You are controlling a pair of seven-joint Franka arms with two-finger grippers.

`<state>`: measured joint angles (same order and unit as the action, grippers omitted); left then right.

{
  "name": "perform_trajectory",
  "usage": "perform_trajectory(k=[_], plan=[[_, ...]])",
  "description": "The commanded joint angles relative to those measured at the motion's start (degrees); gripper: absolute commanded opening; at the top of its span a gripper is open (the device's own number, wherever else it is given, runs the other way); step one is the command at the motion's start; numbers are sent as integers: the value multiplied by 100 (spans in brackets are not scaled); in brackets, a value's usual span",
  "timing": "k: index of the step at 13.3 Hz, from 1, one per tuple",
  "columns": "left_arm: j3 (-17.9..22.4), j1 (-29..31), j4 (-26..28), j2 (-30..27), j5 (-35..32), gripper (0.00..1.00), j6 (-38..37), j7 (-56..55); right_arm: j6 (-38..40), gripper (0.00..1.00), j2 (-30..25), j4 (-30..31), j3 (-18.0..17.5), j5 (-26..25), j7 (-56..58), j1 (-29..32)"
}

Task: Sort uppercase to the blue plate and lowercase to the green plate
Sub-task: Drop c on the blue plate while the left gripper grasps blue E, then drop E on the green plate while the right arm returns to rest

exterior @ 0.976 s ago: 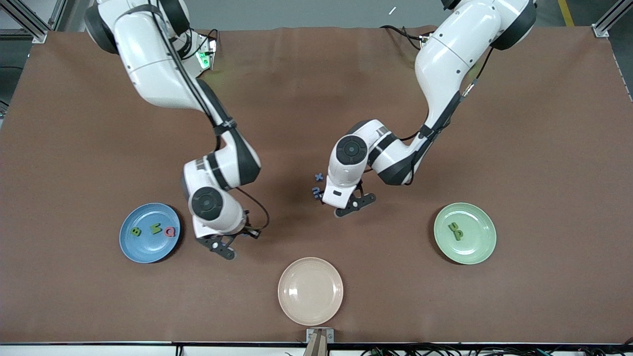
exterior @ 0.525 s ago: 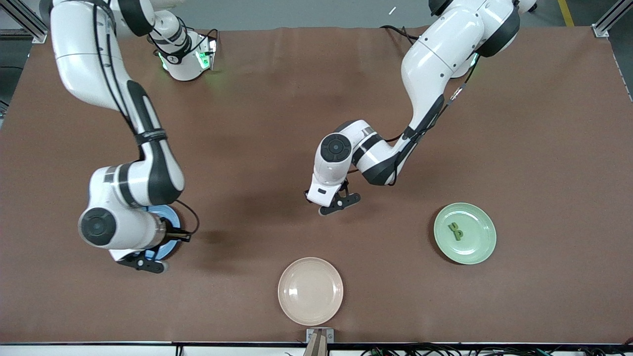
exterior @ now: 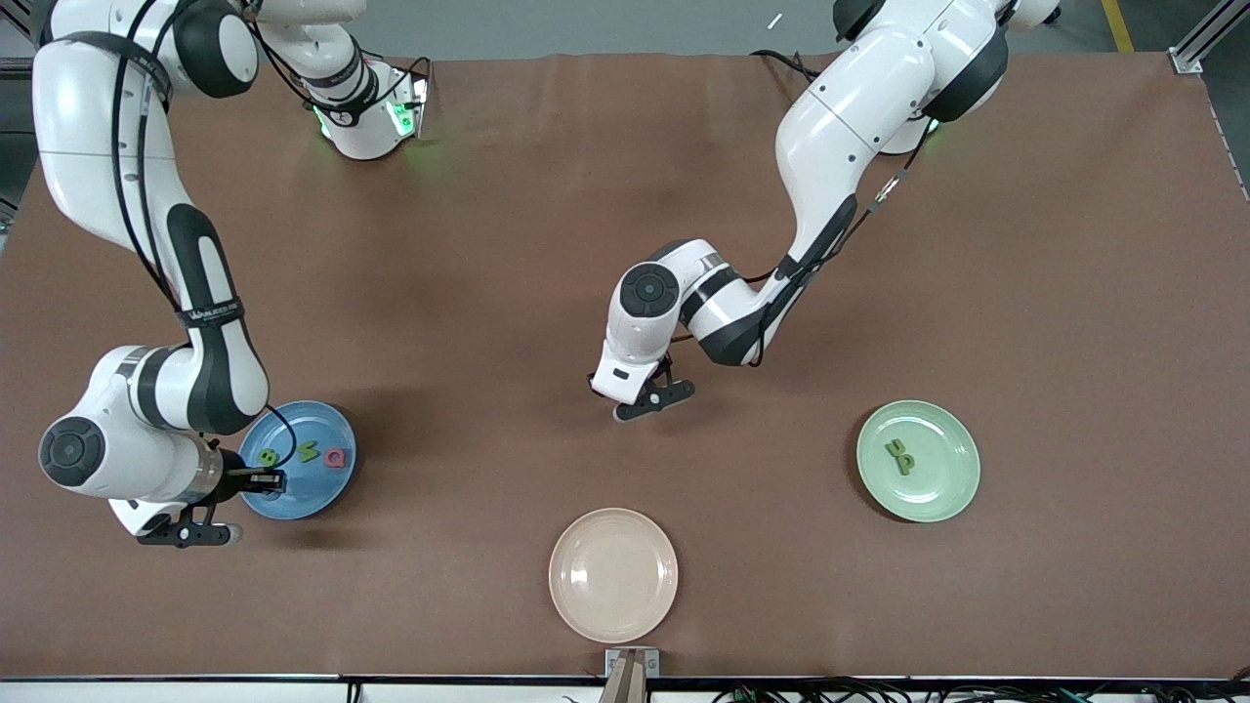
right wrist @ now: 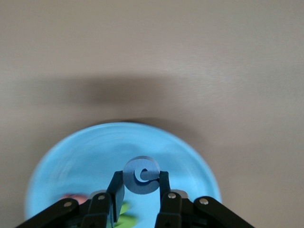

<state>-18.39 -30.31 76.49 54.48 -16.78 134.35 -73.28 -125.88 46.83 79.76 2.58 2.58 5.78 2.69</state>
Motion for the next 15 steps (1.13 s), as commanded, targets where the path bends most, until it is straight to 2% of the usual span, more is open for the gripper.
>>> perform_trajectory(k=[1, 5, 7, 8, 9, 10, 11, 15], plan=[[177, -203, -178, 106, -27, 44, -14, -64, -367, 4, 10, 259, -126, 49, 117, 38], [204, -299, -152, 115, -27, 42, -40, -64, -315, 4, 10, 260, -161, 207, -408, -49], [221, -326, -134, 106, -27, 24, -215, -64, -315, 13, 10, 260, -161, 225, -577, -120], [222, -326, -125, 115, -27, 16, -269, -64, -315, 41, 10, 260, -161, 225, -578, -103], [222, -326, -116, 115, -27, 14, -278, -64, -306, 78, -7, 260, -153, 225, -578, -94], [230, -326, -108, 106, -27, 10, -339, -64, -297, 94, -51, 242, -153, 216, -560, -85], [230, -300, -116, 71, -27, 6, -444, -64, -219, 100, -147, 242, -135, 208, -560, -85], [318, 33, -143, -376, -27, 2, -910, -55, 712, 100, -1191, 242, -126, 138, -543, -94]])
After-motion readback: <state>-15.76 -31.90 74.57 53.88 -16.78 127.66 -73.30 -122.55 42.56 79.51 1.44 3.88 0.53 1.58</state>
